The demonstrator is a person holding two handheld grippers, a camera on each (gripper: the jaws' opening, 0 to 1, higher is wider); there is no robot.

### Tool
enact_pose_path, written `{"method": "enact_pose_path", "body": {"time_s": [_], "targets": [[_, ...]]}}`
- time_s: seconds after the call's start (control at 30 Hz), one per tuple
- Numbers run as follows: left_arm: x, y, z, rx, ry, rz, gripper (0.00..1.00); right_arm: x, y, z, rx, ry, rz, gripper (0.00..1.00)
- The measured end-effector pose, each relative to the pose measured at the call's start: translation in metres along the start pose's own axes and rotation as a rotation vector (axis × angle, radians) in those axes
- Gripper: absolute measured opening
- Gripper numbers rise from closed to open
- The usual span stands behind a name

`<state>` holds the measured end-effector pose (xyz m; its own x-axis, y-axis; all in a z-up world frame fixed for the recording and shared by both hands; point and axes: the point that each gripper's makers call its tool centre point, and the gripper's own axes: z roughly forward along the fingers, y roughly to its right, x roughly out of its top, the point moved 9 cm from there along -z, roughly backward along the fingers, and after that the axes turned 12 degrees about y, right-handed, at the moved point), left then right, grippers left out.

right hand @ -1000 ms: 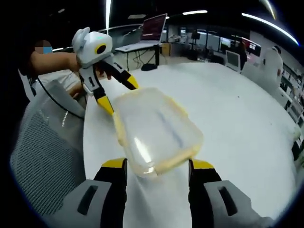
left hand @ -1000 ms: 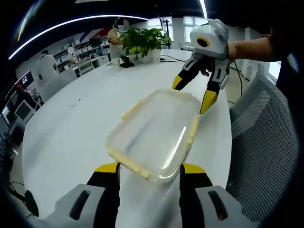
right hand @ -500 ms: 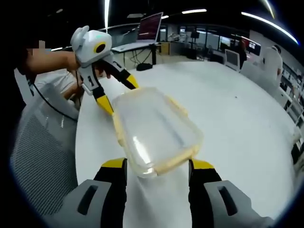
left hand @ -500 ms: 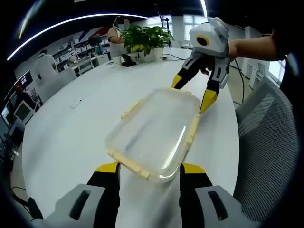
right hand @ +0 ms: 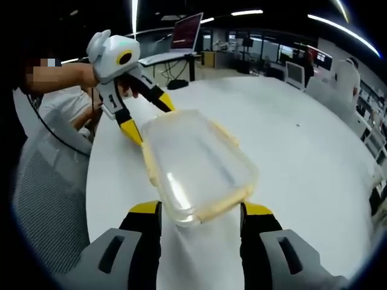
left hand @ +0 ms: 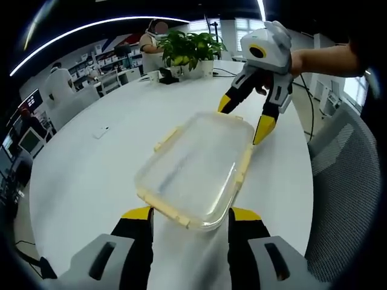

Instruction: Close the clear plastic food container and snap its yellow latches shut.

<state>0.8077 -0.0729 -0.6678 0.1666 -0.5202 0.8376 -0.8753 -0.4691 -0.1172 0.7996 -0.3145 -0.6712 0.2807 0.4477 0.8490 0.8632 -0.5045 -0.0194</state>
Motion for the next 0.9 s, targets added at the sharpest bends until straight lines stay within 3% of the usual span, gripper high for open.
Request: {"method": "enact_pose_path", "body": {"time_s": [0.53, 0.9], "targets": [[0.001, -0.015, 0.003, 0.0, -0.006, -0.007, 0.44, 0.006, 0.011, 0.01, 0.001, -0.016, 0.005, 0.47], [0.0, -0.012, -0.002, 0.008, 0.014, -0.024, 0.47, 0.003, 0.0, 0.004, -0.027, 0.007, 0.02, 0.49]]}}
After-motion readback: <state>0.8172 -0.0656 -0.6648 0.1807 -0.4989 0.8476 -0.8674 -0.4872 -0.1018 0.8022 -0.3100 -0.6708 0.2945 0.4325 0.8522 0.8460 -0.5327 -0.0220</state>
